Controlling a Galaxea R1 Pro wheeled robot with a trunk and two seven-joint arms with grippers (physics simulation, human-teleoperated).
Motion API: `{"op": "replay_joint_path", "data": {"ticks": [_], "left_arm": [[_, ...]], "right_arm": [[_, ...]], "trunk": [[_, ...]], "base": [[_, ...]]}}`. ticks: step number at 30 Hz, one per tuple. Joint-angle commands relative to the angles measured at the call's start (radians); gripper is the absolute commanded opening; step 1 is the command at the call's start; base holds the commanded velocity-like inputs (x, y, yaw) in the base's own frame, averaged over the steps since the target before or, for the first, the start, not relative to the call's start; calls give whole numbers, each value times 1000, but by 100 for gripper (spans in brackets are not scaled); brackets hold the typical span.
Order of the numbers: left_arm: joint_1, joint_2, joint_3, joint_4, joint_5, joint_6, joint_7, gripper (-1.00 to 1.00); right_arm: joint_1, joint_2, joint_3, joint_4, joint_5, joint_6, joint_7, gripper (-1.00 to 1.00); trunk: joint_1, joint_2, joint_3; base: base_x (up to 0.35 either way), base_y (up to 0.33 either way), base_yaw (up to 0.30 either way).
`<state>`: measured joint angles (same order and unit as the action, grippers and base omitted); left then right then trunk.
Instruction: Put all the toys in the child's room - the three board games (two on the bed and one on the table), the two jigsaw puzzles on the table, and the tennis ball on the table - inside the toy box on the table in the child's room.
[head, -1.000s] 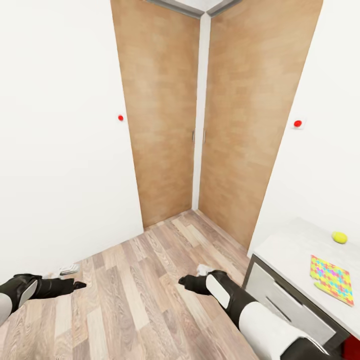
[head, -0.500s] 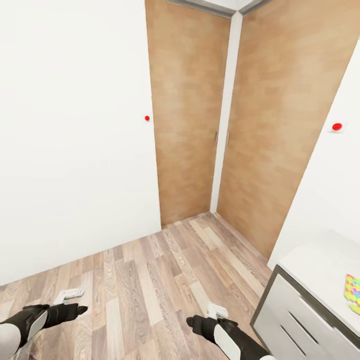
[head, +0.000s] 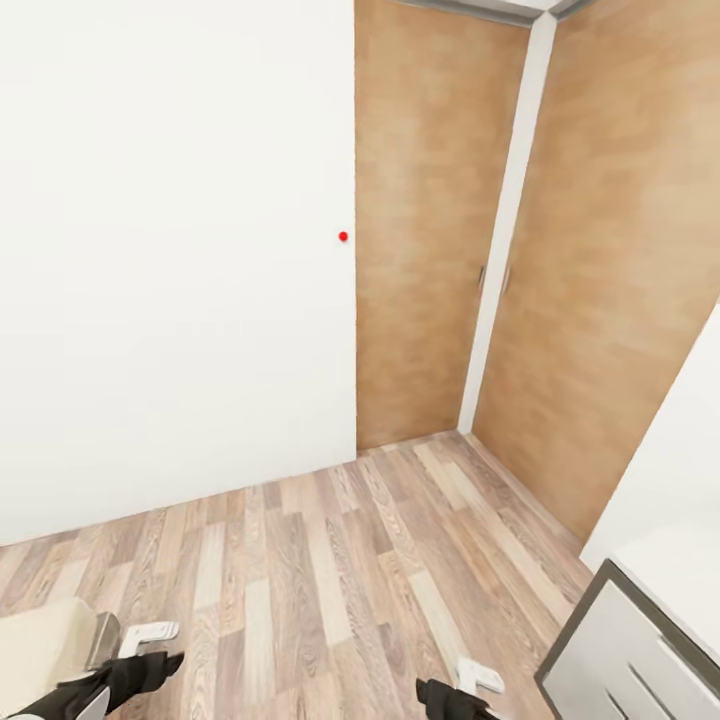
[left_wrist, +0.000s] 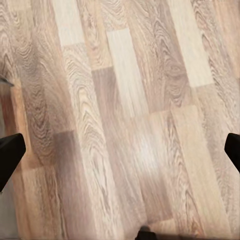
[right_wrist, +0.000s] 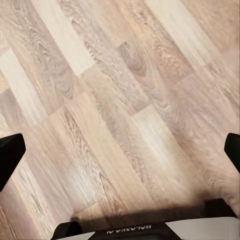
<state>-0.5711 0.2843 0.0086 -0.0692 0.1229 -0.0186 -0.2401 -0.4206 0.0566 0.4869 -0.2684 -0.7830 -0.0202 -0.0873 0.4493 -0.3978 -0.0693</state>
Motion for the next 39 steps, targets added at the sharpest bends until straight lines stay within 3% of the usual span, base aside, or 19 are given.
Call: {"op": "replay_joint_path", "data": {"ticks": [1, 9, 16, 39], "left_arm": [[7, -6, 1, 2, 9, -17, -1, 100], [53, -27, 1, 2, 52, -59, 5, 100], [77, -51, 0, 2, 57, -83, 31, 100], [93, -53, 1, 2, 58, -96, 41, 100]], "right_arm": [[0, 1, 9, 8, -9, -15, -7, 100], [2, 0, 9, 24, -10, -37, -12, 100], [5, -3, 9, 26, -11, -42, -13, 100], [28, 0, 12, 26, -9, -44, -14, 100]], "trunk": [[1, -2, -2], [1, -2, -2], [1, -2, -5], [1, -2, -32]], "base": [[77, -195, 290], [101, -256, 290], [135, -276, 264], [38, -58, 61]]}}
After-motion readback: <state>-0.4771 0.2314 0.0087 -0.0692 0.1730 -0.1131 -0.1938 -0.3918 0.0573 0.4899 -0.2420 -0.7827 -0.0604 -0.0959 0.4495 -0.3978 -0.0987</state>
